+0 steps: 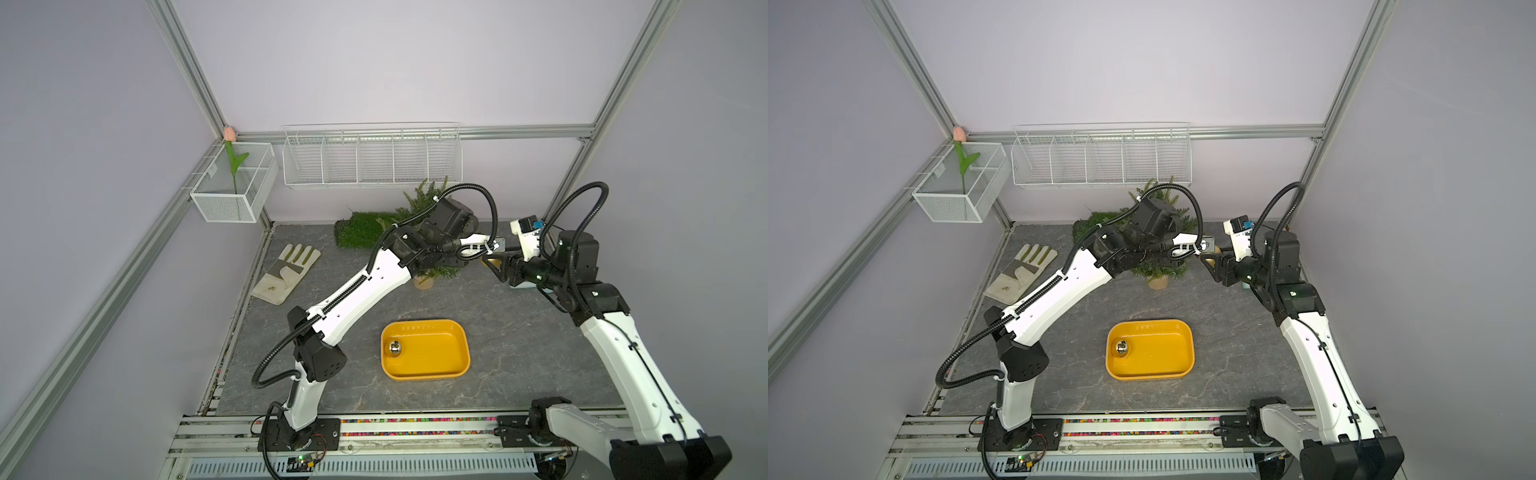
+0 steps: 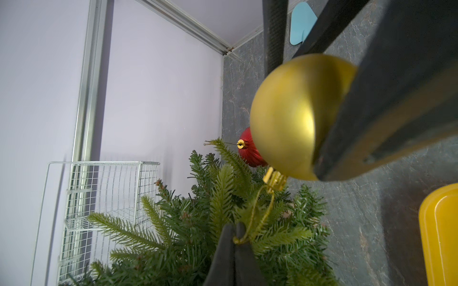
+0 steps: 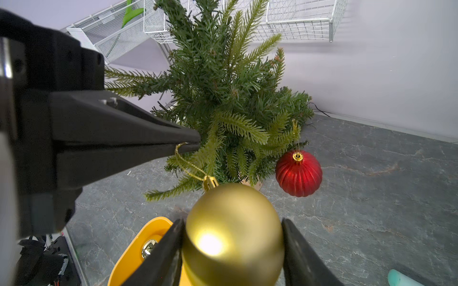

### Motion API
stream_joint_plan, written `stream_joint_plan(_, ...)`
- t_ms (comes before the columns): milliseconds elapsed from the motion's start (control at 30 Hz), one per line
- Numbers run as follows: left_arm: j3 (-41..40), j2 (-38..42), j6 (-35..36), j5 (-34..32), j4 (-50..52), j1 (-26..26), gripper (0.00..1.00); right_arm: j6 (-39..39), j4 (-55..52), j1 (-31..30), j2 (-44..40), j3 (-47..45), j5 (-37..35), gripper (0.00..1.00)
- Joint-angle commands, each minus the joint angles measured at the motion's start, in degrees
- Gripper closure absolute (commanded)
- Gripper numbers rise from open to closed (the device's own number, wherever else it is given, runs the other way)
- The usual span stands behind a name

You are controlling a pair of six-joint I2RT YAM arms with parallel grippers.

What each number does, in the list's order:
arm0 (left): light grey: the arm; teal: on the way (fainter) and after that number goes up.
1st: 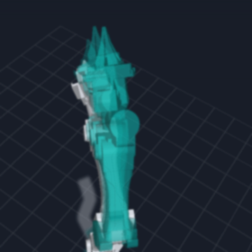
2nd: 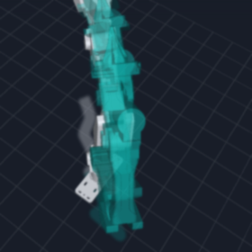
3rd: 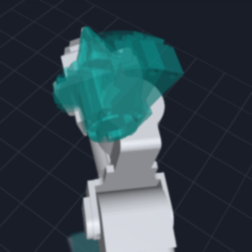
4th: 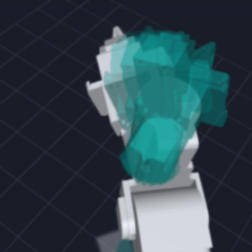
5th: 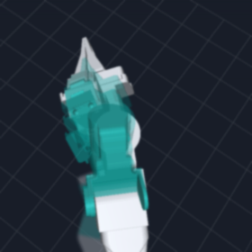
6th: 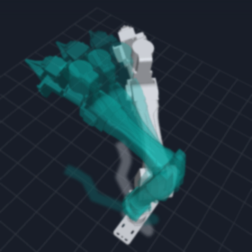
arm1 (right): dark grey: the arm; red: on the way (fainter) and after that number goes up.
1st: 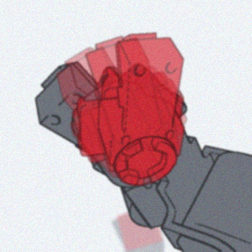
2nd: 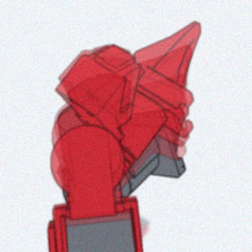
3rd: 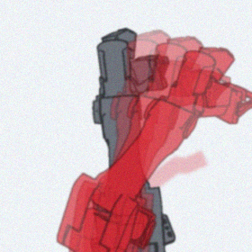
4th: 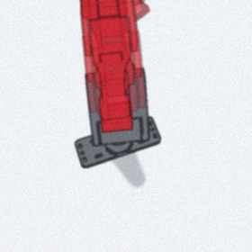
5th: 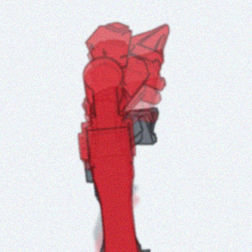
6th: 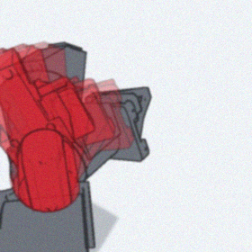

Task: Decorate the small christmas tree with ornaments
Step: Hang an ornament on the christmas tree.

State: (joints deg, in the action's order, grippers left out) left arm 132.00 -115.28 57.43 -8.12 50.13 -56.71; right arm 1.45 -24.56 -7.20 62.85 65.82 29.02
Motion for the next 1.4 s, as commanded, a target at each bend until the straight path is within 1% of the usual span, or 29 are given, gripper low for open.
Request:
stream_joint_plan(0,1.76,-1.39,1.65,-1.23,0.62,-0.42,1.0,-0.4,1.48,0.26,0.5,0.54,1.04,0.63)
stream_joint_plan(600,2.21,-1.79,2.07,-2.59,0.76,-0.69,1.0,1.31,4.89,0.26,2.3,1.84,4.69,0.63)
stream_joint_plan(833,1.59,-1.8,2.3,-3.62,0.73,-0.68,1.0,1.36,4.53,0.21,2.98,1.77,4.67,0.63)
stream_joint_plan(1167,-0.75,-1.55,2.86,-7.73,1.12,-0.38,1.0,0.92,3.99,0.23,2.72,0.45,4.16,0.63)
stream_joint_plan(1367,-0.79,-1.75,2.39,-6.56,0.69,-0.33,0.99,0.63,3.32,0.21,3.24,0.01,3.77,0.63)
